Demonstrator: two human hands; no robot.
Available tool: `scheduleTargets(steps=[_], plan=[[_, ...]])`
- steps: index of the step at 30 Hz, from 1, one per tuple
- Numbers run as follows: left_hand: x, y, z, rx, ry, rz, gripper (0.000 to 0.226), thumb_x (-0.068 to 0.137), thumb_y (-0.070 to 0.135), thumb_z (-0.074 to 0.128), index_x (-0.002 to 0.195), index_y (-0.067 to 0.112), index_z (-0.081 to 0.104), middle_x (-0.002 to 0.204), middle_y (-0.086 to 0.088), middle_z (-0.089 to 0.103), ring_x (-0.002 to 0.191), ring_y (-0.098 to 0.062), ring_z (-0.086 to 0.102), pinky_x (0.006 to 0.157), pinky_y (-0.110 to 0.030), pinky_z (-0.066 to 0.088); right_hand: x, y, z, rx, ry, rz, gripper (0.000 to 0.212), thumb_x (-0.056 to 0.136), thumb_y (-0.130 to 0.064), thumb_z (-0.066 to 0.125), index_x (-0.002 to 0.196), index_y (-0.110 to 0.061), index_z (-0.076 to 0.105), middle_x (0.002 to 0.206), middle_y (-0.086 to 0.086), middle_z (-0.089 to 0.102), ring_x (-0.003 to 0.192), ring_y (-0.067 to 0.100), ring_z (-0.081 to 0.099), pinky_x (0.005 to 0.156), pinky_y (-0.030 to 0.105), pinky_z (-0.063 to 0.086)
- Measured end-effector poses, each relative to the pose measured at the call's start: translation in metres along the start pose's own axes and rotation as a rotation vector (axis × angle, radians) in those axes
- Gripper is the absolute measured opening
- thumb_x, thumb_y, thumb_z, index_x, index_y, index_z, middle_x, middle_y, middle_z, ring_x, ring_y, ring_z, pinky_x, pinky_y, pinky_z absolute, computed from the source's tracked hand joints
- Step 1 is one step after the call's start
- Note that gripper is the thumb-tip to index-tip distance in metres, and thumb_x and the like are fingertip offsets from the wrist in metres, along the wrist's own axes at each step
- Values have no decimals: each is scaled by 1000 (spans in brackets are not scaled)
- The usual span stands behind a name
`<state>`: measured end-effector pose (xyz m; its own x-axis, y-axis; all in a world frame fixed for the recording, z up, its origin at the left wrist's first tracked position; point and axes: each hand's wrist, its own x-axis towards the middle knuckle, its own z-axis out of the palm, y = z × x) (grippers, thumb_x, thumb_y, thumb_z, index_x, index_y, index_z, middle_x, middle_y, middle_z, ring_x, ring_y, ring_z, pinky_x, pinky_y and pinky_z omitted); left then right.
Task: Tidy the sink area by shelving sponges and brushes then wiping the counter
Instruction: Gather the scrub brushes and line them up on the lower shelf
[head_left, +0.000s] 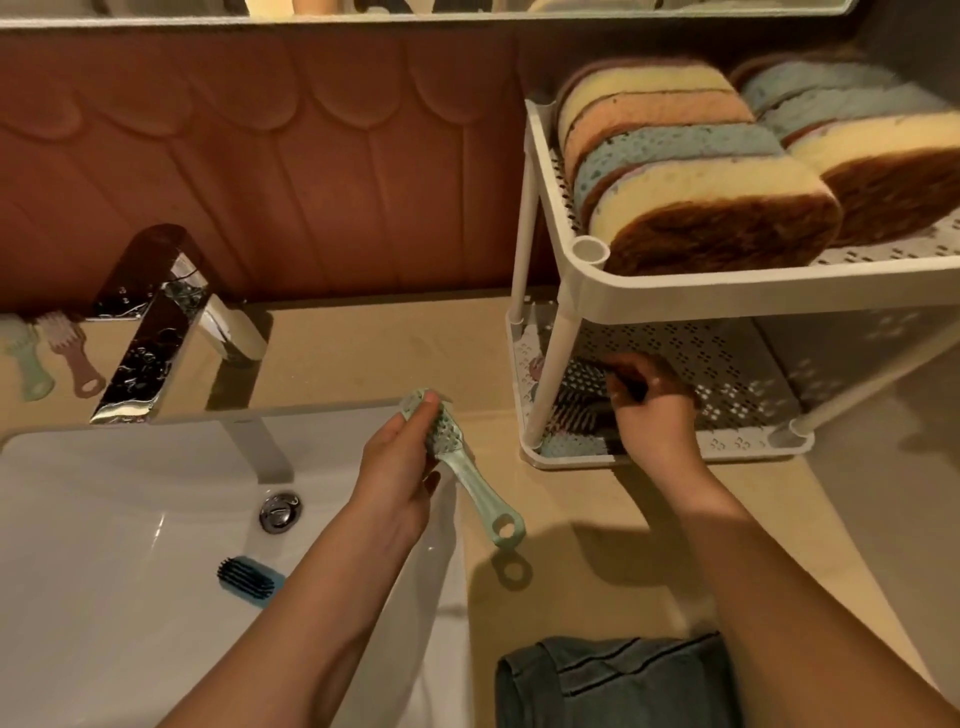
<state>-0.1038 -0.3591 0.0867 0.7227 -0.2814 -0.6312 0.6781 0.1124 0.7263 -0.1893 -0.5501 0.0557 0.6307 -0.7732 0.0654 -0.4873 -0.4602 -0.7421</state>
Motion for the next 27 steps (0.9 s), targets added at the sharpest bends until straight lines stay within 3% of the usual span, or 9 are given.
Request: scheduleTargets(steps=[3, 6, 9, 14, 19, 21, 23, 25, 27], plan=[[7, 4, -4, -62, 21, -19, 12, 88, 23, 61, 77, 18, 62, 66, 2, 64, 77, -18, 57, 76, -29, 44, 39, -5, 13, -133, -23, -22, 21, 90, -18, 55, 107, -10, 64, 113, 13, 65, 109, 33, 57, 97, 41, 40], [9, 3, -9, -58, -4, -58, 12, 88, 24, 61, 78, 18, 60, 60, 2, 64, 74, -18, 56, 70, -28, 43, 67, -6, 27, -268, 29, 21, 29, 92, -25, 52, 109, -3, 60, 115, 23, 62, 113, 42, 51, 99, 49, 36], [10, -2, -16, -31, -51, -109, 12, 88, 24, 61, 77, 19, 59, 49, 6, 63, 68, -15, 55, 64, -26, 42, 83, 2, 42, -275, 20, 53, 34, 92, -23, 50, 119, -1, 54, 123, 25, 55, 120, 45, 44, 101, 54, 34], [13, -6, -26, -28, -54, -140, 13, 89, 23, 59, 76, 21, 60, 54, 7, 65, 69, -13, 58, 65, -24, 47, 112, 23, 67, -100, -100, 286, 56, 90, -43, 43, 133, -7, 39, 137, 20, 42, 125, 41, 39, 108, 52, 30], [11, -7, -30, -42, -47, -139, 10, 89, 21, 59, 80, 19, 62, 63, 5, 66, 72, -13, 59, 65, -23, 47, 166, 113, 102, -108, -228, 263, 112, 40, -90, 41, 125, -19, 47, 133, 16, 48, 120, 41, 46, 101, 57, 38], [10, -9, -31, -43, -44, -133, 11, 90, 20, 58, 80, 20, 62, 61, 6, 67, 74, -12, 60, 66, -24, 47, 151, 92, 90, -93, -225, 244, 92, 46, -89, 34, 106, -20, 50, 129, 15, 50, 118, 40, 47, 100, 56, 39], [8, -11, -30, -40, -50, -121, 11, 90, 20, 58, 80, 20, 61, 62, 6, 68, 76, -12, 61, 70, -25, 47, 110, 33, 60, -105, -192, 162, 45, 74, -63, 45, 86, -20, 47, 122, 20, 55, 114, 42, 50, 99, 53, 41], [5, -12, -29, -41, -66, -103, 9, 90, 20, 57, 82, 20, 61, 67, 4, 68, 77, -12, 62, 74, -24, 47, 76, 0, 41, -26, -133, 91, 18, 90, -25, 52, 96, -10, 60, 121, 21, 58, 115, 38, 51, 98, 43, 41], [0, -14, -29, -28, -81, -84, 7, 91, 21, 57, 84, 20, 59, 72, 2, 68, 78, -12, 62, 76, -24, 47, 55, -5, 26, 30, -109, 32, 23, 91, -11, 53, 111, -2, 61, 119, 17, 60, 111, 31, 54, 87, 30, 39]])
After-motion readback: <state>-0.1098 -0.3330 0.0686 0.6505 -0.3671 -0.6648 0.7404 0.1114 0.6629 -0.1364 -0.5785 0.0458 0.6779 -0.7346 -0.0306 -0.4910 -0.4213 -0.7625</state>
